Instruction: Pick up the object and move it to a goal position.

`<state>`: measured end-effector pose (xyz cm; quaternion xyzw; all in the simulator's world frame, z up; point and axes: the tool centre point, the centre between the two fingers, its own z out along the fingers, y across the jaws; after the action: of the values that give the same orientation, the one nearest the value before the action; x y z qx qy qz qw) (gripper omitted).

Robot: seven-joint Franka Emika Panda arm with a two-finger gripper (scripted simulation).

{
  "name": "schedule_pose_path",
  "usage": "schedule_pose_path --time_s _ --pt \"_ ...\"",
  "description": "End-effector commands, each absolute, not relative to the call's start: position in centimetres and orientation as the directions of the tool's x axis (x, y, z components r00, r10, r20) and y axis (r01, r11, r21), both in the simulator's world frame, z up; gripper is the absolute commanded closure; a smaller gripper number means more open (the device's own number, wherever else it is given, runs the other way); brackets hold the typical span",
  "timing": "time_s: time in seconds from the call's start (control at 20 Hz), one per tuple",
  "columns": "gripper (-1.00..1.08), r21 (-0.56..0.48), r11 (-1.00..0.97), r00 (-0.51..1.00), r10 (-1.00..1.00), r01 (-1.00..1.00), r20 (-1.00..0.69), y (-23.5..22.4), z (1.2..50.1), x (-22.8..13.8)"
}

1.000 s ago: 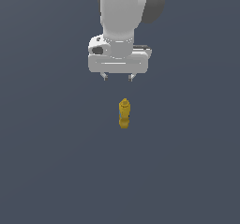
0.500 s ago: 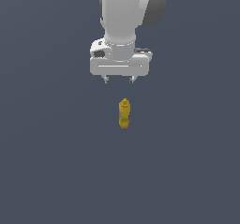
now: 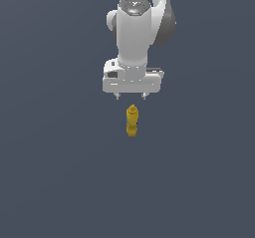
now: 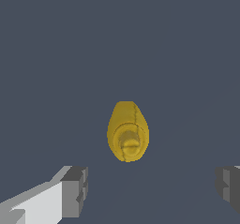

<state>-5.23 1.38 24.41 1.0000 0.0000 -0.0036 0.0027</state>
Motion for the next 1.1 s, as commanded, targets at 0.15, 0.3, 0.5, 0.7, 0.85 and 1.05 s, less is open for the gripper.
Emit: schedule_pose_path --time_s 0.15,0.3,0.5,0.7,0.85,1.05 --pt "-0.92 0.001 -1.000 1.000 -0.001 -0.001 -0.001 2.0 22.5 -5.0" --pt "-0.92 0.000 -1.000 1.000 -0.001 -0.001 0.000 2.2 22.1 -5.0" --pt "-0.92 0.000 -1.000 1.000 -0.001 -0.001 -0.001 2.1 22.0 -5.0" --pt "-0.92 0.000 -1.000 1.000 -0.001 -0.001 -0.001 2.1 21.0 -5.0" --pt "-0.92 0.000 -1.000 1.000 -0.001 -0.001 -0.001 2.2 19.6 -5.1" --pt "-0.92 0.000 -1.000 1.000 -0.001 -0.001 0.000 2.2 17.8 -5.1"
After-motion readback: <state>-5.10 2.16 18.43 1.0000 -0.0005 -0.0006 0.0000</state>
